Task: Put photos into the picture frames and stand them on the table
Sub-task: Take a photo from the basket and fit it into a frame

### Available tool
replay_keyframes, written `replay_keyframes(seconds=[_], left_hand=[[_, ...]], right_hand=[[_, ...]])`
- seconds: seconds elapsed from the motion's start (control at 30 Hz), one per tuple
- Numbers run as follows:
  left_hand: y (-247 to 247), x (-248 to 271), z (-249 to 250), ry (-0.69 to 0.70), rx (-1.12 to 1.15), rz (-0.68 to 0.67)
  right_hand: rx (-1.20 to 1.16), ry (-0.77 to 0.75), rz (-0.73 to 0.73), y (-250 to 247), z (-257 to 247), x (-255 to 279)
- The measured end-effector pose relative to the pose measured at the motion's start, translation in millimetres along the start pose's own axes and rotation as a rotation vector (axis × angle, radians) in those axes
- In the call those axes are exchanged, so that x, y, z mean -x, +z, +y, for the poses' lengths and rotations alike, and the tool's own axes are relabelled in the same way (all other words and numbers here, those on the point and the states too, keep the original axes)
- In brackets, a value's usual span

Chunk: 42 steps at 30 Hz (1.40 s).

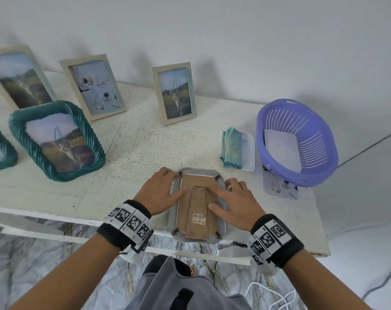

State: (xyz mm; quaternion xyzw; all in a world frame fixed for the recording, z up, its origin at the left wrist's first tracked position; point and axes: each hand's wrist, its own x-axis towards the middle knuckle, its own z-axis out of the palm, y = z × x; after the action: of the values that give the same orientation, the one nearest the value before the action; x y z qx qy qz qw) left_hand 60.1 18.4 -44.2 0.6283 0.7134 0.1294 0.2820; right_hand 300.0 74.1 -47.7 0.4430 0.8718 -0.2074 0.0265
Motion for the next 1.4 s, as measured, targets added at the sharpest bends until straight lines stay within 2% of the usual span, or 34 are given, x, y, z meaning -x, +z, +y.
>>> replay_keyframes(seconds=[0.17,0.33,0.5,0.7,0.83,0.93,1.03,1.1,1.2,1.3,1.4], left_hand=[[-5.7,-3.1,3.5,-0.083,0.195,-0.023],[-10.7,-2.8,9.6,-0.141,0.484,-0.043],[-9.9,-3.3,11.4,-0.153,0.536,-0.059],[-6.3,0.1,8.5,-0.144,0.462,-0.050],[-0.1,6.0,1.4,-0.171,0.439,0.049],[4.9,16.8,0.8,-0.240,0.546,0.081],[5.8,26.2,4.2,-0.302,0.753,0.104],[0.9,29.9,12.5,-0.344,0.925,0.123],[-13.5,34.4,29.0,-0.291,1.034,0.186],[-29.3,40.1,47.6,-0.163,1.103,0.256],[-33.6,42.2,59.5,0.017,1.103,0.164]], right_hand=[[0.000,0.002,0.007,1.6,-1.3,0.1],[0.014,0.014,-0.005,0.7,-2.0,-2.0],[0.015,0.014,-0.021,-1.6,-2.5,-0.4],[0.030,0.015,-0.026,-3.5,-3.0,-0.1],[0.015,0.012,-0.020,-3.1,-3.0,2.1],[0.058,0.037,0.056,1.6,-12.0,6.9],[0.071,-0.013,0.138,5.2,-31.2,12.1],[-0.039,-0.042,0.111,4.7,-43.8,14.0],[-0.287,0.000,0.088,-2.5,-58.3,15.7],[-0.595,0.048,0.107,-20.6,-70.5,17.1],[-0.941,0.093,0.092,-34.0,-70.6,18.6]])
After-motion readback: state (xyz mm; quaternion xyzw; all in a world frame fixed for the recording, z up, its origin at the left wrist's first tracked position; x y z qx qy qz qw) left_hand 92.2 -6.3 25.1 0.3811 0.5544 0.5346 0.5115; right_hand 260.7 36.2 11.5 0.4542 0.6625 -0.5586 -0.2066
